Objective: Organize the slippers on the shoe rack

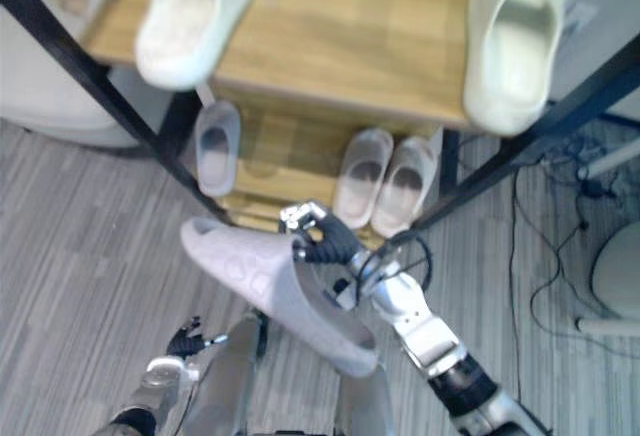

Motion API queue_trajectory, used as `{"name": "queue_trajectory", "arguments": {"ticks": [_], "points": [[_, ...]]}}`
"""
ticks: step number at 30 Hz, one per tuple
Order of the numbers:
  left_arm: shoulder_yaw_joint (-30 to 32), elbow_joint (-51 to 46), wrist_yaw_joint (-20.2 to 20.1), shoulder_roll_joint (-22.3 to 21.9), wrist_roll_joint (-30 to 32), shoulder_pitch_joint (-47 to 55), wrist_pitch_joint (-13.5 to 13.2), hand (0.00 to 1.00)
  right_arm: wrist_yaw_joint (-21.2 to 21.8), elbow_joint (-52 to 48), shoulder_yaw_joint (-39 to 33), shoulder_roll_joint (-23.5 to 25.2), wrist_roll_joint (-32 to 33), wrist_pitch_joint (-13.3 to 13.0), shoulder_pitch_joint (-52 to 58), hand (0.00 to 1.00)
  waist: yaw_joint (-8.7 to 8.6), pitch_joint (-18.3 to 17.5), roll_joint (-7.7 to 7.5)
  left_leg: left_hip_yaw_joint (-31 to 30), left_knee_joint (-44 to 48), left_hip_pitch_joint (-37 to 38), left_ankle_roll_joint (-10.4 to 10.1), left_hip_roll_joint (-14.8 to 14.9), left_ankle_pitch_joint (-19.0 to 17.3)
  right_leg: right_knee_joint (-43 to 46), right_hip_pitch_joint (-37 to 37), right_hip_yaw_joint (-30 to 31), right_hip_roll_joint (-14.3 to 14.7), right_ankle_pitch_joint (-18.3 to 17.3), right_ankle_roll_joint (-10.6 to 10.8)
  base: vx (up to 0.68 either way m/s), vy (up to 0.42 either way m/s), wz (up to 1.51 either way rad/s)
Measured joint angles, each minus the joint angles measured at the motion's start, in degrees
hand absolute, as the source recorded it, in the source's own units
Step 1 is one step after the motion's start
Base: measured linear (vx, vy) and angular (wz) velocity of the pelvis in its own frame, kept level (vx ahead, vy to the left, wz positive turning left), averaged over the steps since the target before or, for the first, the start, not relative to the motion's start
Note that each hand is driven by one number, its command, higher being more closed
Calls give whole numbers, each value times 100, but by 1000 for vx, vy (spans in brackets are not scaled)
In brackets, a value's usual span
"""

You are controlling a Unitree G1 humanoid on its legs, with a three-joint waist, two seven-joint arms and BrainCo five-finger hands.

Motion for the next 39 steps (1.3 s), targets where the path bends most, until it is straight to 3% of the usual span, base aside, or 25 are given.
{"name": "queue_trajectory", "arguments": {"ticks": [6, 14, 24, 30, 39], "points": [[416, -387, 156, -224, -310, -101, 26, 0, -543, 111, -186, 39, -225, 48, -1076, 100, 152, 348, -45, -188, 1477, -1590, -138, -90, -389, 1587, -1541, 5, -79, -547, -76, -110, -16, 14], [910, -888, 282, -516, -700, -133, 95, 0, -1360, 827, -730, 96, -478, 175, -2185, 100, 341, 367, -41, -261, 2098, -2509, -225, -49, -493, 2347, -2454, -51, -84, -802, -189, -40, -43, 7], [901, -1119, 405, -543, -1191, -182, 39, 0, -2518, 2520, -1657, 774, -1033, 575, -3723, 100, 462, 320, -31, -381, 2230, -2955, -314, 18, -453, 2563, -2825, -244, -88, -945, -347, 18, -36, 7], [881, -1126, 509, -590, -1464, -255, -59, 0, -2792, 3626, -2036, 993, -1114, 788, -4312, 100, 551, 38, 25, -501, 2265, -3291, -393, 18, -411, 2664, -3108, -389, -107, -991, -464, 14, -32, 9], [832, -1087, 565, -664, -1640, -287, -132, 0, -3053, 4868, -2515, 1003, -1049, 873, -4786, 100, 682, -304, 49, -742, 2192, -3594, -583, -93, -303, 2764, -3284, -717, -270, -1122, -629, 2, -39, 17]]}}
